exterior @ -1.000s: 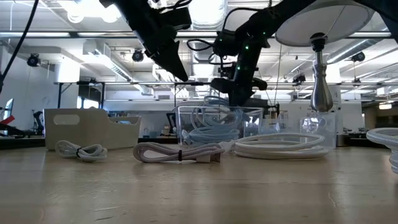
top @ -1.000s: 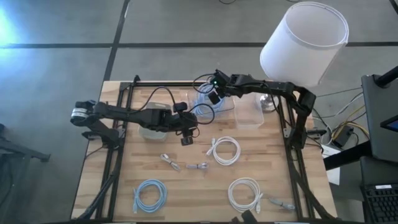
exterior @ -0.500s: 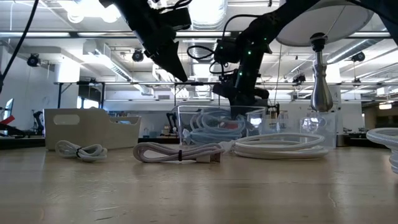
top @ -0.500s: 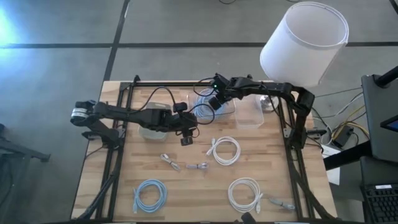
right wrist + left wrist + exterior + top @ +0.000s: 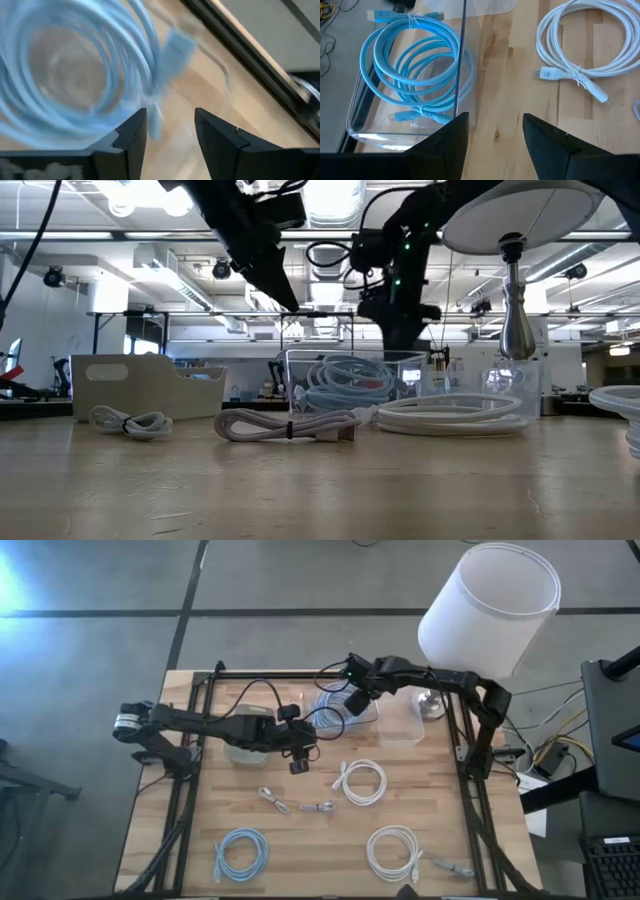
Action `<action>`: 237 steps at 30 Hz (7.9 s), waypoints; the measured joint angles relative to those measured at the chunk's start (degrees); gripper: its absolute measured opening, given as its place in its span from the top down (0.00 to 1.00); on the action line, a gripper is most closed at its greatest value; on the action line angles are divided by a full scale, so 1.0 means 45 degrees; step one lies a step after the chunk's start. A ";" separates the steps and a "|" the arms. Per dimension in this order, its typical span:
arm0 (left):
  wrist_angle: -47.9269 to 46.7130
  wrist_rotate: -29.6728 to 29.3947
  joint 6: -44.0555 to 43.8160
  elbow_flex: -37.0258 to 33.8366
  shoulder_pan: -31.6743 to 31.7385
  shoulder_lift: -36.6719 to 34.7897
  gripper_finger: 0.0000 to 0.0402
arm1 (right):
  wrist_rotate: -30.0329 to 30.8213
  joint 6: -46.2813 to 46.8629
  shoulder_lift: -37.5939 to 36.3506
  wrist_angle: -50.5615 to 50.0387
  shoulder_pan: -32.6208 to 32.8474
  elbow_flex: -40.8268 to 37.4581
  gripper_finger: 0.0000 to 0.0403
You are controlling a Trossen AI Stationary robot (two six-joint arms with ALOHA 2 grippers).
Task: Pick & Place USB Port
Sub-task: Put the right blue HDMI cable into the left transparent bin, then put the blue HDMI cable into the left transparent bin
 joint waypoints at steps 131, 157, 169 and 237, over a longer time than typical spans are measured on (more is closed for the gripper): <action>-0.2102 0.0331 -0.5129 -0.1120 -0.6572 -0.1257 0.90 | -0.4167 -0.2732 -0.3541 0.6905 0.2526 -0.4970 0.70; 0.3286 -0.5475 -0.1012 -0.0967 -0.0892 -0.0023 0.89 | -0.3753 -0.5556 -0.4673 0.9717 0.3752 -0.4960 0.59; 0.3709 -0.5918 -0.0946 -0.0942 -0.0777 -0.0028 0.89 | -0.3792 -0.5047 -0.4673 0.9601 0.3832 -0.4980 0.59; 0.5094 -0.6472 0.2656 0.0049 0.0184 -0.0043 0.48 | -0.5670 -0.0017 -0.4512 1.2779 -0.0866 -0.8339 0.91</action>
